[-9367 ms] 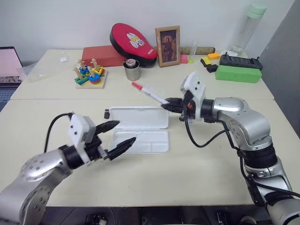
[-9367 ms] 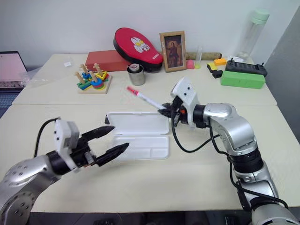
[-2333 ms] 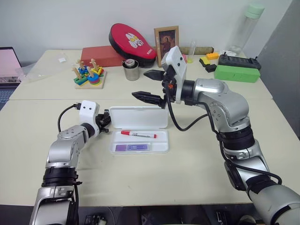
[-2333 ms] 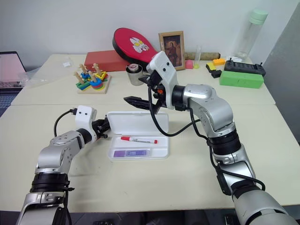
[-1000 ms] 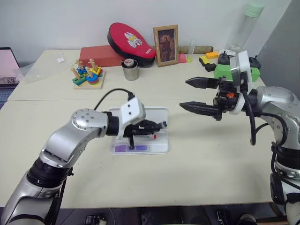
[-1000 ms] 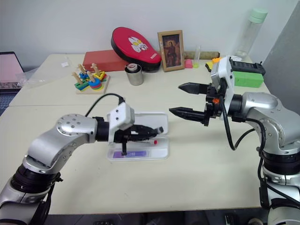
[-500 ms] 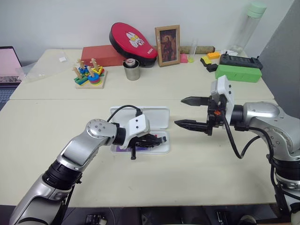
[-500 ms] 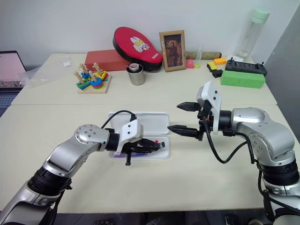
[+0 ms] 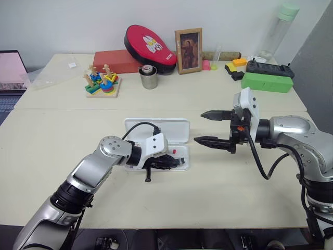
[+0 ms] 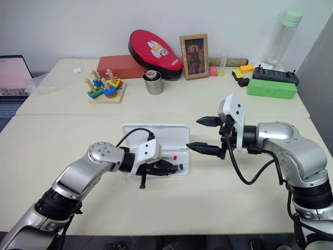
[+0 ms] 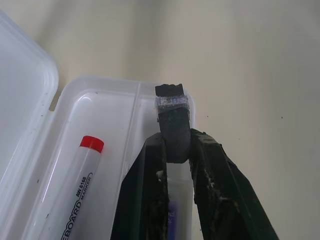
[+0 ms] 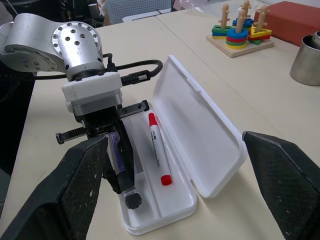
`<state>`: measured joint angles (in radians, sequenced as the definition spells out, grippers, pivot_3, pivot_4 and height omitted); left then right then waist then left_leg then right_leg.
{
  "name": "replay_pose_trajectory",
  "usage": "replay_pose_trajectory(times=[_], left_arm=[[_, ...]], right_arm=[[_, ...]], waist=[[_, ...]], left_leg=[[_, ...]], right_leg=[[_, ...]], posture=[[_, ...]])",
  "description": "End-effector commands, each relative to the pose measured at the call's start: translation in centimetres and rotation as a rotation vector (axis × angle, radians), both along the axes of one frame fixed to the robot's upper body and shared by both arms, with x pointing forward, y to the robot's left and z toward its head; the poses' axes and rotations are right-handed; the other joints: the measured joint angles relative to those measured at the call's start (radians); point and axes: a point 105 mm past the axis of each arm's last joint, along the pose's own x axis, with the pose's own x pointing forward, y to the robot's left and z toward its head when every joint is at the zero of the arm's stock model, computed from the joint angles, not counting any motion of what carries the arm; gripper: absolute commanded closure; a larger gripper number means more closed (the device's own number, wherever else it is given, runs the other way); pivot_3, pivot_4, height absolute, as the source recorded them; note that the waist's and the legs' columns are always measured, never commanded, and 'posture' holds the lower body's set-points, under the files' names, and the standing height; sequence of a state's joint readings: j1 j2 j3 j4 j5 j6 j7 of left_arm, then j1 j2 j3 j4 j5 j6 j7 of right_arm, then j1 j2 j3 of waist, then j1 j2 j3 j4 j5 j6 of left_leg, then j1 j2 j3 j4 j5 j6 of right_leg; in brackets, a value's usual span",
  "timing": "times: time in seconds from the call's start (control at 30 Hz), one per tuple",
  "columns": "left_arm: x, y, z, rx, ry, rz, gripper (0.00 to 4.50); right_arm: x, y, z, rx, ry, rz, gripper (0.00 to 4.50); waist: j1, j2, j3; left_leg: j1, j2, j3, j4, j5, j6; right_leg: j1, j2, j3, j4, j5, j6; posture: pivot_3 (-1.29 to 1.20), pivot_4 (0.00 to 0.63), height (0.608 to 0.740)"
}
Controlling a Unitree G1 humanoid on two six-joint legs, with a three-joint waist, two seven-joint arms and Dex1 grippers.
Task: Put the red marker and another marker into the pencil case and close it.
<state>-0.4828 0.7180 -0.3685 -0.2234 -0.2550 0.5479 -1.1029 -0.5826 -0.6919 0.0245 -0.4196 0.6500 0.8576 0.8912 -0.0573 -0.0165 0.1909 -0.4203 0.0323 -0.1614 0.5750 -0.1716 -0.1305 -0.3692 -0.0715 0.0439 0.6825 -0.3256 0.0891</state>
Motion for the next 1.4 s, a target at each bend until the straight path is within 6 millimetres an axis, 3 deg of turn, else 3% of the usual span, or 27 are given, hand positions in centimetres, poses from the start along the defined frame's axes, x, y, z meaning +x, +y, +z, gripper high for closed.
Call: replay_pose_trajectory(times=[0.03,0.43,0.6,0.7,0.83,1.03,1.07,1.13,1.4], left_arm=[[0.2,-0.3,0.7,-0.007,-0.023,-0.009,3.4],[0.1,-0.9,1.7,-0.064,-0.031,-0.008,1.24],[0.5,-1.0,4.8,-0.247,-0.035,0.097,0.5],[0.8,0.7,6.8,-0.336,-0.068,0.221,0.1],[-0.3,3.6,9.3,-0.451,-0.113,0.372,0.04],[-1.4,7.5,11.9,-0.535,-0.228,0.582,0.04],[-1.6,8.2,12.1,-0.547,-0.241,0.619,0.0],[-2.2,9.5,12.0,-0.554,-0.253,0.679,0.0],[-3.6,11.5,11.7,-0.545,-0.282,0.789,0.0]], right_arm=[[-0.5,0.4,0.8,0.002,-0.046,0.023,0.0],[-0.4,0.5,0.9,0.007,-0.046,0.024,0.0],[0.2,0.8,2.1,0.057,-0.071,0.031,0.0],[1.7,1.5,3.2,0.084,-0.098,0.017,0.0],[5.0,3.0,5.2,0.148,-0.129,-0.05,0.0],[9.3,5.8,4.6,0.139,-0.067,-0.139,0.0],[9.7,6.3,4.1,0.119,-0.06,-0.146,0.29],[10.3,7.3,2.9,0.059,-0.052,-0.153,0.37],[11.4,9.4,-0.1,-0.082,-0.06,-0.157,2.32]], waist=[[0.0,0.0,0.0],[0.0,0.0,0.0],[-0.001,0.0,0.0],[-0.008,0.0,0.0],[-0.03,0.0,0.0],[-0.026,0.0,0.0],[-0.027,0.0,0.0],[-0.026,0.0,0.0],[-0.026,0.0,0.0]], left_leg=[[0.0,0.0,0.0,0.0,0.0,0.0],[0.0,0.0,0.0,0.0,0.0,0.0],[0.0,0.0,0.0,0.0,0.0,0.0],[0.0,0.0,0.0,0.001,0.0,0.0],[0.002,0.0,0.0,0.001,0.0,0.0],[0.002,0.0,-0.001,0.0,0.0,0.0],[0.002,0.0,0.0,0.001,0.0,0.0],[0.002,0.0,-0.001,0.0,0.0,0.0],[0.002,0.0,0.0,0.0,0.0,0.0]], right_leg=[[0.0,0.0,0.0,0.0,0.0,0.0],[0.0,0.0,0.0,0.0,0.0,0.0],[0.0,0.0,0.0,0.0,0.0,0.0],[0.0,0.0,0.0,0.001,0.0,0.0],[0.001,0.0,0.0,0.001,0.0,0.0],[0.001,0.0,0.0,0.002,0.0,0.0],[0.001,0.0,0.0,0.002,0.0,0.0],[0.001,0.0,0.0,0.002,0.0,0.0],[-0.001,0.0,0.0,0.004,0.0,0.0]], posture=[[0.0,0.15,0.74],[0.0,0.15,0.74],[0.0,0.15,0.74],[0.0,0.15,0.74],[0.0,0.15,0.74],[0.0,0.15,0.74],[0.0,0.15,0.74],[0.0,0.15,0.74],[0.0,0.15,0.74]])
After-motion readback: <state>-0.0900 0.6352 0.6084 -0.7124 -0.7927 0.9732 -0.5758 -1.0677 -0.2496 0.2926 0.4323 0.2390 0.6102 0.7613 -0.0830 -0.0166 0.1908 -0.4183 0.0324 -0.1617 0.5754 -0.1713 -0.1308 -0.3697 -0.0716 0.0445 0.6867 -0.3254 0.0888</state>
